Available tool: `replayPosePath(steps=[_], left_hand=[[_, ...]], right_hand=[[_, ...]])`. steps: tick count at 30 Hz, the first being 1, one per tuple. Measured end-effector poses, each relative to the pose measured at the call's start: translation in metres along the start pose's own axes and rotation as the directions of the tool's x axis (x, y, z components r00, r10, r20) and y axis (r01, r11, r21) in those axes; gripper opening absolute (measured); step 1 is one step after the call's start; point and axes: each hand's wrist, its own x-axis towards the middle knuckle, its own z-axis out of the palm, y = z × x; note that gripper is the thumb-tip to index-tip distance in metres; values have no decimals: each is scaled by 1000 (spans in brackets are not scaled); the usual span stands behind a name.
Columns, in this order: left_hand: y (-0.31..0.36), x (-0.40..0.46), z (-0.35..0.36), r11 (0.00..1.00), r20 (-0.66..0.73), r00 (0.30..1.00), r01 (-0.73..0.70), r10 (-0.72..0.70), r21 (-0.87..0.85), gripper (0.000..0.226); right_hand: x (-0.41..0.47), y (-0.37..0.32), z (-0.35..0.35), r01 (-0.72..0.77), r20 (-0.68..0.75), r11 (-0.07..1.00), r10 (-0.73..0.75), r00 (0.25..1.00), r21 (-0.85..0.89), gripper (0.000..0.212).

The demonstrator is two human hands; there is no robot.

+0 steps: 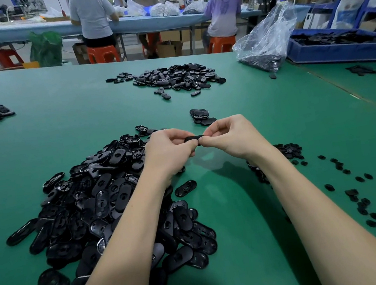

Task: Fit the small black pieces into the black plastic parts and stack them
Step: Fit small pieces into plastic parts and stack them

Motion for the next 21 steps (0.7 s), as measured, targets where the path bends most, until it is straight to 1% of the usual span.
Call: replayPosePath(steps=[3, 6, 9, 12, 14, 17, 19, 21], left_hand=[[-1, 1, -2, 999, 37, 999, 9, -8, -35, 12], [-2, 1, -4, 994, 86, 996, 31, -22, -105, 14], [-2, 1, -5, 987, 97, 995, 46, -31, -156, 14], [-1, 1, -5, 984, 104, 994, 52, -34, -172, 14], [-2, 2, -5, 988, 96, 995, 50, -37, -145, 14], [-3, 1, -2, 998, 50, 998, 33, -31, -46, 13], [-3, 1, -1, 1000, 27, 1000, 14, -14, 8, 11], [-3, 1, -1, 998, 7, 1000, -17, 17, 67, 11]], right_hand=[[-1, 1, 0, -5, 2, 999, 5, 1000, 40, 14], [-3, 3, 1, -18, 15, 996, 17, 1000, 86, 13], [-2, 2, -1, -10, 10, 997, 9, 1000, 75, 13], [-2, 2, -1, -1, 6, 998, 1, 1000, 59, 14], [-2, 3, 0, -2, 6, 999, 1, 1000, 53, 15], [-1, 4, 3, 3, -5, 1000, -3, 1000, 19, 14], [-1, 5, 5, 25, -20, 1000, -25, 999, -11, 13], [-2, 6, 4, 73, -16, 997, -73, 997, -3, 13]])
